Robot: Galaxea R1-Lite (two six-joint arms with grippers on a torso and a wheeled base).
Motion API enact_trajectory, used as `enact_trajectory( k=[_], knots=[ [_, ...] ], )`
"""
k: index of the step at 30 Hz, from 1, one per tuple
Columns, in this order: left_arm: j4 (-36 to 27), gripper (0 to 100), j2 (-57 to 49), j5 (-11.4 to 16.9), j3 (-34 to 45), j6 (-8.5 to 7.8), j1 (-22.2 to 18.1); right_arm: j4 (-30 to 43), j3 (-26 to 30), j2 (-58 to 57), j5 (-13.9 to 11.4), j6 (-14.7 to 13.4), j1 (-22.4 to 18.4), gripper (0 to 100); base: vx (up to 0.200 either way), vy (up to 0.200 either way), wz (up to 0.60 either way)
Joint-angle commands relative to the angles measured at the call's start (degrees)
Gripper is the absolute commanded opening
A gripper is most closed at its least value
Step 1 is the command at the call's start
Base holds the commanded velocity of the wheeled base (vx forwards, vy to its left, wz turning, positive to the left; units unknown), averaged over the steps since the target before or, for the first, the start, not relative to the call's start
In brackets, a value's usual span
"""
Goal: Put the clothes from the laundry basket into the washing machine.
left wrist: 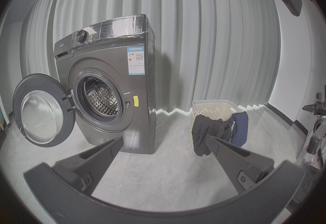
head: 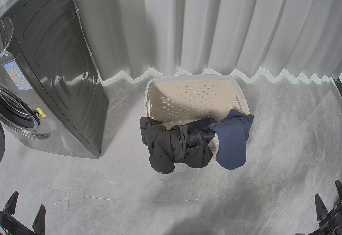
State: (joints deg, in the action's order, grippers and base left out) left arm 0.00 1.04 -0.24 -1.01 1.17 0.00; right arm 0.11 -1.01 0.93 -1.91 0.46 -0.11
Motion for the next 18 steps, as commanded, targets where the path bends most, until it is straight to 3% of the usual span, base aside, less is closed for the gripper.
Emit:
enact_trajectory(
  k=[1, 8, 18],
  knots=[
    [0.0, 100, -0.9, 0.0, 0.9, 0.06, 0.0, 0.0, 0.9, -0.9, 0.0, 0.0, 0.0, 100, 0.000, -0.200, 0.00],
    [0.0, 100, -0.9, 0.0, 0.9, -0.03, 0.0, 0.1, 0.9, -0.9, 0.0, 0.1, 0.0, 100, 0.000, -0.200, 0.00],
    [0.0, 100, -0.9, 0.0, 0.9, -0.03, 0.0, 0.1, 0.9, -0.9, 0.0, 0.1, 0.0, 100, 0.000, 0.000, 0.00]
  ],
)
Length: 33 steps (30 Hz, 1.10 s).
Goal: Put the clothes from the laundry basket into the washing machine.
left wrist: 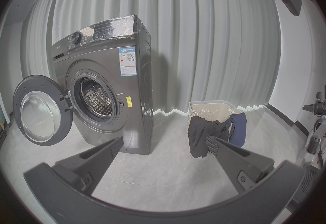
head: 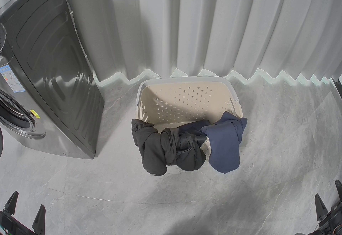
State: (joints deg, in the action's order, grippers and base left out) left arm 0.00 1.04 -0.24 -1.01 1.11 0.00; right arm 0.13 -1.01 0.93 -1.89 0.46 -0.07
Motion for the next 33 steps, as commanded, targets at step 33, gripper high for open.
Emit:
enact_trajectory(
  k=[33],
  knots=[
    [0.0, 100, -0.9, -0.1, 0.9, 0.12, 0.0, -4.8, -3.0, -0.9, 1.9, 0.4, -0.1, 100, 0.036, -0.024, 0.00]
  ],
)
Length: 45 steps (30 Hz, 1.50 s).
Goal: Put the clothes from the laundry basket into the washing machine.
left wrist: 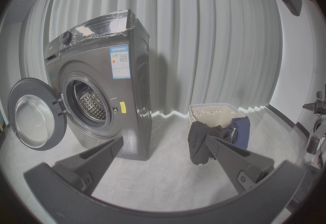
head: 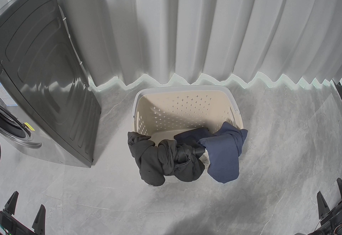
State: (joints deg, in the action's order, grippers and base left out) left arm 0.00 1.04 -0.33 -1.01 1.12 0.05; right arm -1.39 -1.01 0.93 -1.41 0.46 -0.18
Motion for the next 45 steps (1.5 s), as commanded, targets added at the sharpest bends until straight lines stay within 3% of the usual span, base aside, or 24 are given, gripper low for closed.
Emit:
enact_trajectory(
  k=[1, 3, 5, 11, 16, 19, 21, 26, 33, 39, 45],
  knots=[
    [0.0, 100, -0.9, 0.0, 0.9, 0.11, 0.0, -4.1, -6.4, -0.6, 1.9, 0.4, -0.2, 100, 0.000, -0.200, 0.00],
    [0.0, 100, -0.9, 0.1, 0.9, 0.02, 0.0, -1.8, -11.5, 1.3, 2.3, 0.5, -0.1, 100, 0.000, -0.100, 0.00],
    [0.0, 100, -0.9, 0.0, 0.9, 0.02, 0.0, 1.9, -12.9, 3.1, 1.9, 0.5, 0.1, 100, 0.000, 0.000, 0.00],
    [0.0, 100, -0.9, 0.1, 0.9, 0.02, 0.0, 5.6, -8.7, 2.6, 0.4, 0.7, 0.4, 100, 0.000, 0.000, 0.00],
    [0.0, 100, -0.9, 0.1, 0.9, 0.02, 0.0, 6.0, -9.2, 3.6, -1.1, 0.6, 0.5, 100, 0.000, 0.000, 0.00],
    [0.0, 100, -0.9, 0.1, 0.9, 0.02, 0.0, 5.7, -9.9, 7.8, -3.9, 0.2, 0.5, 100, 0.133, 0.000, 0.00],
    [0.0, 100, -0.9, 0.0, 0.9, 0.02, 0.0, 5.4, -10.1, 13.0, -7.4, -0.6, 0.5, 100, 0.100, 0.000, 0.00],
    [0.0, 100, -0.9, 0.0, 0.9, 0.02, 0.0, 2.8, -10.0, 28.3, -12.0, -4.5, 0.5, 100, 0.000, 0.000, 0.00],
    [0.0, 100, -0.9, 0.1, 0.9, 0.02, 0.0, -10.6, -7.1, 47.3, -12.4, -4.7, 1.1, 100, 0.000, 0.000, 0.00],
    [0.0, 100, -0.9, 0.0, 0.9, -0.07, 0.0, -15.1, -3.2, 52.4, -12.1, -5.4, 8.6, 100, 0.000, 0.000, 0.00],
    [0.0, 100, -0.9, 0.1, 0.9, -0.07, 0.0, -18.6, -3.2, 58.5, -12.2, -5.2, 11.2, 100, 0.000, 0.000, 0.00]
  ],
)
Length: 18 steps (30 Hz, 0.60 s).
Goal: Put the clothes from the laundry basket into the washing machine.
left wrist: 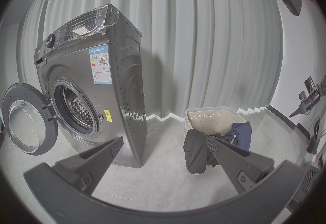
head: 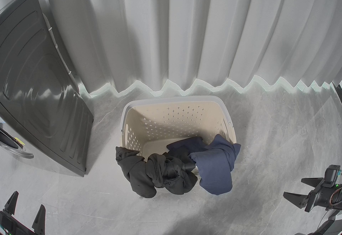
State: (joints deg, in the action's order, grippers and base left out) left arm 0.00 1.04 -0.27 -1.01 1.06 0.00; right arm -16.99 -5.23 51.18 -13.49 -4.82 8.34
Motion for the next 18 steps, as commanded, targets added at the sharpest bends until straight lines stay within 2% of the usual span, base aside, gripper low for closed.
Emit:
enact_trajectory(
  k=[1, 5, 7, 8, 11, 13, 18],
  knots=[
    [0.0, 100, -0.9, -0.1, 0.9, -0.01, 0.0, -4.5, 1.1, 9.4, -0.1, 0.2, 3.2, 100, 0.000, 0.000, 0.00],
    [0.0, 100, -0.9, 0.0, 0.9, -0.01, 0.0, -9.6, 0.2, 14.7, 0.0, -0.2, 4.1, 100, 0.000, 0.000, 0.00],
    [0.0, 100, -0.9, -0.1, 0.9, -0.09, 0.0, -12.4, -0.9, 18.3, 0.0, -0.5, 4.1, 100, -0.200, 0.000, 0.00],
    [0.0, 100, -0.9, -0.1, 0.9, -0.09, 0.0, -13.9, -1.4, 20.4, 0.0, -1.2, 4.1, 100, -0.200, 0.000, 0.00],
    [0.0, 100, -0.9, -0.1, 0.9, -0.01, 0.0, -17.2, -2.4, 25.0, 0.0, -3.0, 4.2, 100, 0.000, 0.000, 0.00],
    [0.0, 100, -0.9, -0.1, 0.9, -0.09, 0.0, -20.4, -3.5, 29.5, 0.0, -4.2, 5.9, 100, 0.000, 0.000, 0.00],
    [0.0, 100, -0.9, 0.0, 0.9, -0.01, 0.0, -23.8, -5.5, 35.0, 0.9, -4.9, 8.7, 100, 0.000, 0.000, 0.00]
  ],
)
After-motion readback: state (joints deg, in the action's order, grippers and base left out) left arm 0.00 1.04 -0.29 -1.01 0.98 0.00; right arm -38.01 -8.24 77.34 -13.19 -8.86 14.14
